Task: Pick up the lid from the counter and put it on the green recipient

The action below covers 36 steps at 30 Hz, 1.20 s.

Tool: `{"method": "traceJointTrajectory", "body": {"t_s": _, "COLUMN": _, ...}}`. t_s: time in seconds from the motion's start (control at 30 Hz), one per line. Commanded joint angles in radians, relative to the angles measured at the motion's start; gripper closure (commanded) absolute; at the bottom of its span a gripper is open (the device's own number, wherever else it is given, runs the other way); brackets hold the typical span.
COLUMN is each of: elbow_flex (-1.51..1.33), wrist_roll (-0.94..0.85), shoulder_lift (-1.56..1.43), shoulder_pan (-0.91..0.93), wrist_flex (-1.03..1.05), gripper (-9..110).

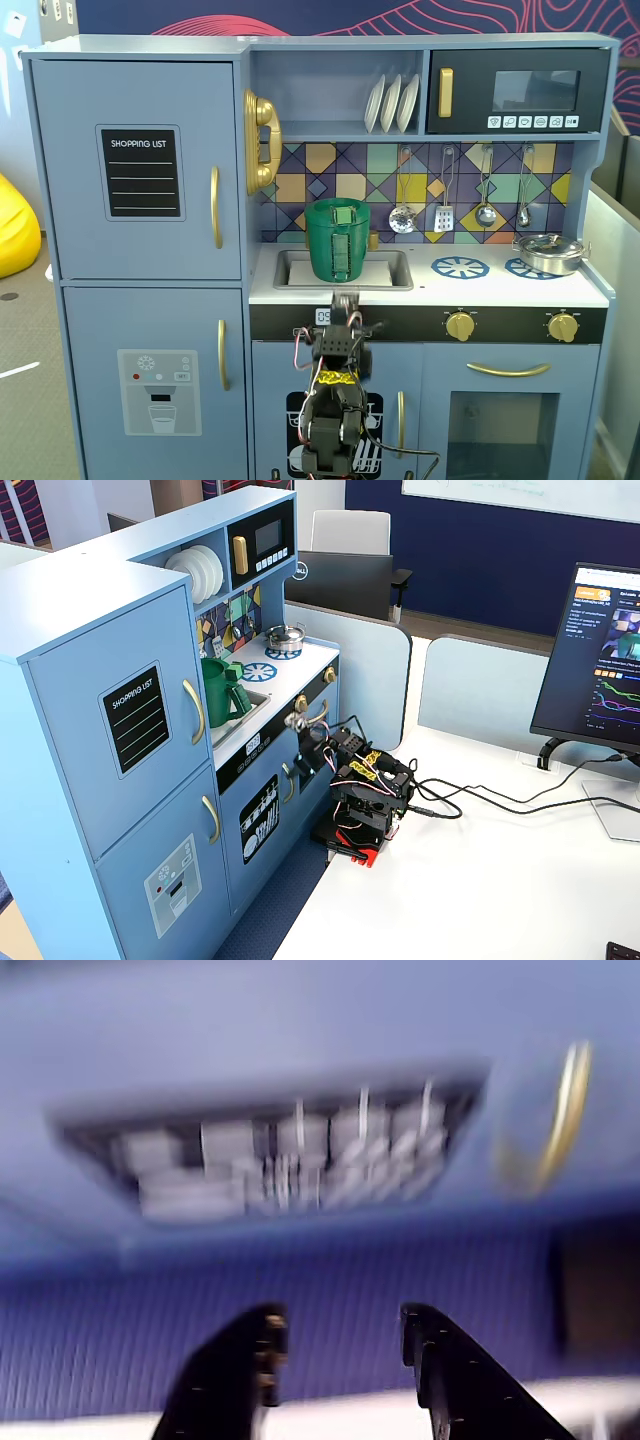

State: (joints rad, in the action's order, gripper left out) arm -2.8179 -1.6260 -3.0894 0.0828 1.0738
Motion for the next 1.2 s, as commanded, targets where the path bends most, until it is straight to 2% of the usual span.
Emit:
{"method": "traceJointTrajectory", "body": {"t_s": 0.0, "elbow_flex": -0.072, "wrist_roll": 0.038, "shoulder_lift": -0.052, "shoulder_pan": -0.043, "wrist_flex": 0.091, "gripper": 101}}
{"method": "traceJointTrajectory", "body": {"t_s": 0.2, "elbow_flex": -0.176, "wrist_roll": 0.031, "shoulder_lift": -0.087, "shoulder_pan": -0.077, "wrist_flex": 0.221, "gripper": 101}}
{"method": "traceJointTrajectory", "body": {"t_s": 0.5, "elbow_flex": -0.178, "wrist_roll": 0.072, "shoulder_lift": -0.089, "shoulder_pan": -0.100, "wrist_flex": 0.459, "gripper": 100}}
{"method": "traceJointTrajectory", "body": {"t_s": 0.57, "elbow_flex": -0.178, "wrist_roll": 0.123, "shoulder_lift": -0.089, "shoulder_pan": -0.097, "wrist_flex": 0.459, "gripper": 99}}
{"method": "traceJointTrajectory", "body": {"t_s": 1.17, "elbow_flex": -0.178, "wrist_roll": 0.118, "shoulder_lift": -0.089, "shoulder_pan": -0.086, "wrist_flex": 0.459, "gripper": 99}}
